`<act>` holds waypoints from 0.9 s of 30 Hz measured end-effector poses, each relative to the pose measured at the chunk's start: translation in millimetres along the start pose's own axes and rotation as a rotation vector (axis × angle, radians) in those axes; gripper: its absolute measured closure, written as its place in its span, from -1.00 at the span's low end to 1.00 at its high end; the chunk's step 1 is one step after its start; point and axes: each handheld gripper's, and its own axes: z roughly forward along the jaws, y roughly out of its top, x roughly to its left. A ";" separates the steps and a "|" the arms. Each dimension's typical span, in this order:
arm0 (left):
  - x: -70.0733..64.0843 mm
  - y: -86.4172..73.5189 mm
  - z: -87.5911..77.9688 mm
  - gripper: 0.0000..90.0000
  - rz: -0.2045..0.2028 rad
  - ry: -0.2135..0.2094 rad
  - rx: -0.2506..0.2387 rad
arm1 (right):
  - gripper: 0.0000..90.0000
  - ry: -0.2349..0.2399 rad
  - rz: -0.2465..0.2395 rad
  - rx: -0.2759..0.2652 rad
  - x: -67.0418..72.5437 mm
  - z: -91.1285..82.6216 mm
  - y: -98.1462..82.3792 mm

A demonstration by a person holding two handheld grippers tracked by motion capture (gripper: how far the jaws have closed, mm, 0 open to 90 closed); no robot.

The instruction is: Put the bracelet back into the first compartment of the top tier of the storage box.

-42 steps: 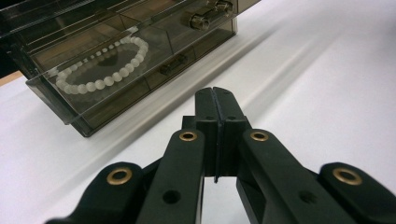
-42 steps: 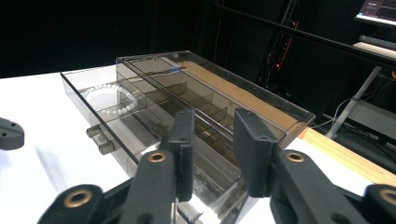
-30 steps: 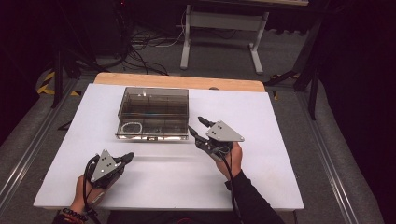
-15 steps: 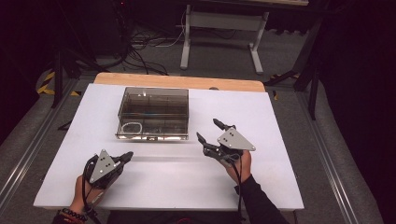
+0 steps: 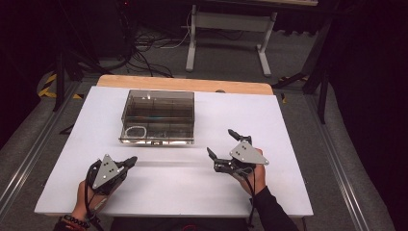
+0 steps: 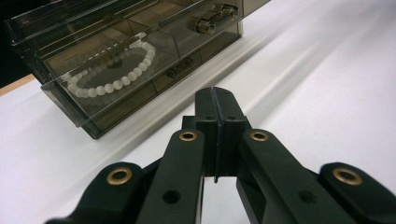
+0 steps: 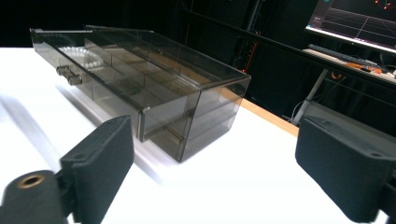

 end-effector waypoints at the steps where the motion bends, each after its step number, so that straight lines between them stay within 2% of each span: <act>1: -0.1 0.1 -0.1 0.99 0.002 0.001 0.000 | -0.76 0.001 -0.002 -0.001 0.4 -2.1 -2.2; 5: -0.3 0.4 0.0 0.99 0.003 0.003 -0.001 | -0.78 -0.002 -0.006 0.001 0.9 -7.7 -7.6; 8: -0.5 0.8 0.4 0.99 0.004 0.005 -0.001 | -0.78 0.004 0.010 0.007 -0.5 -11.7 -12.4; 13: -1.0 1.5 0.9 0.99 0.007 0.007 -0.001 | -0.78 -0.011 0.013 0.011 -2.3 -19.6 -19.9; 27: -0.7 5.1 2.8 0.99 0.008 0.018 -0.009 | -0.79 -0.024 -0.002 0.035 -9.2 -39.4 -40.0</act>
